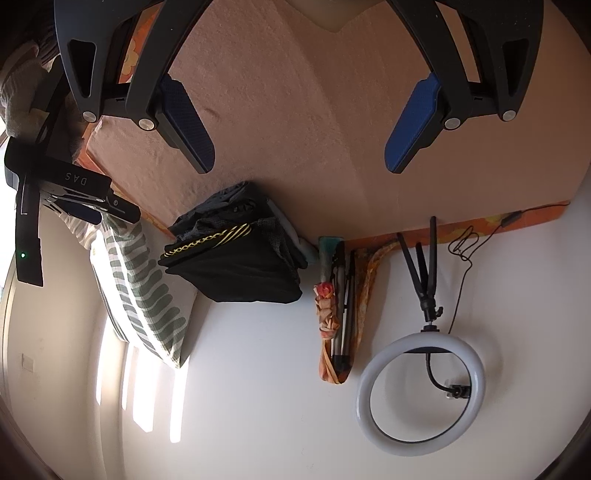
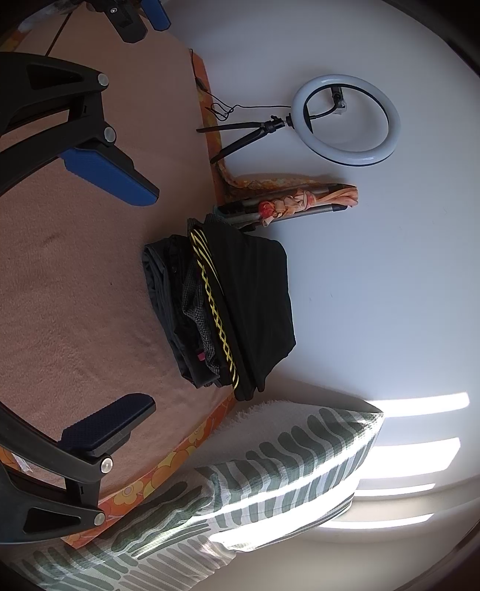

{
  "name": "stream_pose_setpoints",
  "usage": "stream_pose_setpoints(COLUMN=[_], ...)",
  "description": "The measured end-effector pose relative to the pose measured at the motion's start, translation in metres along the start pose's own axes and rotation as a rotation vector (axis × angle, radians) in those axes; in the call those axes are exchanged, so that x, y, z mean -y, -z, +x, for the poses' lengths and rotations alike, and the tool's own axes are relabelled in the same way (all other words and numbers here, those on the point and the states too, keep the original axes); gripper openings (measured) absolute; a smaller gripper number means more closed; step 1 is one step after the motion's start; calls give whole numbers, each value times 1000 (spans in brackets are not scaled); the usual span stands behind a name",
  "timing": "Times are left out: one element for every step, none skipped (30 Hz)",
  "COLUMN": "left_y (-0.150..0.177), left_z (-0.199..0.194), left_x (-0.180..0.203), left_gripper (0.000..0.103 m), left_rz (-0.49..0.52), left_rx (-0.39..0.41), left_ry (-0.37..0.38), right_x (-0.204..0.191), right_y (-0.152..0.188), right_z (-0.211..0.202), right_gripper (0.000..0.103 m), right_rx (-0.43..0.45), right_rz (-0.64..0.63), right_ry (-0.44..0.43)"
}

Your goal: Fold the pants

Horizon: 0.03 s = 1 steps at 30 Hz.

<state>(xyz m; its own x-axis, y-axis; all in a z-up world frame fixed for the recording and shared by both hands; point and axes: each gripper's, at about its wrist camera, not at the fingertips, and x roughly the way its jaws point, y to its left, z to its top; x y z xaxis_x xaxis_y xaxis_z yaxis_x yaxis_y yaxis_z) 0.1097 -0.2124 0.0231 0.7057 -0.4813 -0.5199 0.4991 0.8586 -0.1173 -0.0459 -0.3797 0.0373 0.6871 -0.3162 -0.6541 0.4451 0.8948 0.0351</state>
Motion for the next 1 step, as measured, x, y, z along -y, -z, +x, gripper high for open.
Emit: stream_pose_setpoints(left_y=[0], left_z=[0], left_x=[-1], left_gripper=[93], left_rz=[-1], left_rx=[-1], left_ry=[-2], right_x=[0], right_y=[0], right_z=[0], right_gripper=[103], right_rx=[0], right_rz=[0], right_ry=[0])
